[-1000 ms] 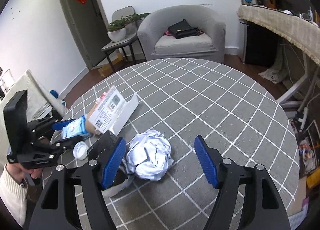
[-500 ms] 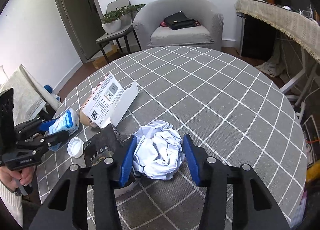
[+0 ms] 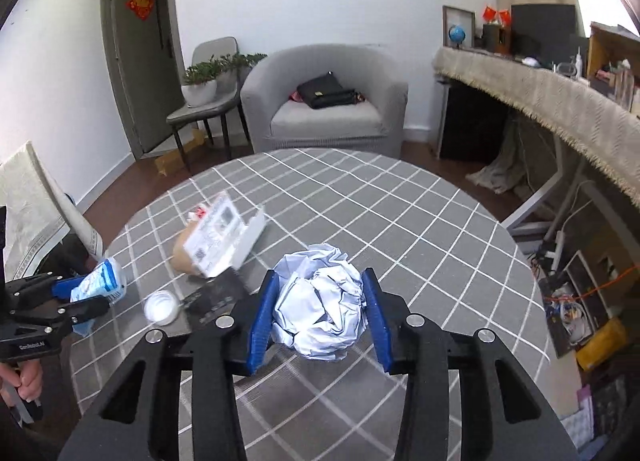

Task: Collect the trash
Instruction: 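Carry the wipes pack and foil ball over the teal bin with both grippers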

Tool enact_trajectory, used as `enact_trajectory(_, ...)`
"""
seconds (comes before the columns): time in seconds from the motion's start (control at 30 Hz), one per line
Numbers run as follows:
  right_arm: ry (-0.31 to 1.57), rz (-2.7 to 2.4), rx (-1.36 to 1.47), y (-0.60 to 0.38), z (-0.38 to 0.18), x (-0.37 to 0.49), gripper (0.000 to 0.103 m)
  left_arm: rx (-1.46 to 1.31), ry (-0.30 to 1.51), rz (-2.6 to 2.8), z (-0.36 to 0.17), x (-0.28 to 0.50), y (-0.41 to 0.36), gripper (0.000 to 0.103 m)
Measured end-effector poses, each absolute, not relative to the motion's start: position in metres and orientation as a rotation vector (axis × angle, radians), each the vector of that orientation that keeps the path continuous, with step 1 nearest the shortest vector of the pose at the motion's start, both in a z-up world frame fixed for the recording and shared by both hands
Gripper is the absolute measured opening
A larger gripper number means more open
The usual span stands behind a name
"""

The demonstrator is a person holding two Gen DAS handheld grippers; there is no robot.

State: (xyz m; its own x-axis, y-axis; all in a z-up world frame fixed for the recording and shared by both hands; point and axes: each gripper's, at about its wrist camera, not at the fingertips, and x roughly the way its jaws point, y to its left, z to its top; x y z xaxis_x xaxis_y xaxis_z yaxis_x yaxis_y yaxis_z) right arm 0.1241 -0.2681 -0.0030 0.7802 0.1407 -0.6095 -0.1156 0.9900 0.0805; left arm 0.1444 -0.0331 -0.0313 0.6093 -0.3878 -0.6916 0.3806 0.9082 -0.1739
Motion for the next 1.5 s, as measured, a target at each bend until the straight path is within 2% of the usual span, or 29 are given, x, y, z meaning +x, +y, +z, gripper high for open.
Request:
enact_trajectory(0.5, 0.688, 0.318, 0.031, -0.192, 0.001, 0.102, 0.043, -0.040, 0.759, -0.333, -0.019, 0.102, 0.006, 0.053)
enact_trajectory(0.87, 0.703, 0.464, -0.010, -0.109, 0.001, 0.107, 0.043, -0.098, 0.778, -0.211, -0.022, 0.100, 0.078, 0.053)
enact_trajectory(1.07, 0.725, 0.549, -0.030, -0.060, -0.004, 0.105, 0.043, -0.115, 0.826, -0.133, -0.038, 0.093, 0.116, 0.053)
enact_trajectory(1.5, 0.814, 0.656, -0.065, 0.011, -0.027, 0.111, 0.043, -0.081, 0.986, -0.082, -0.098, 0.078, 0.148, 0.054)
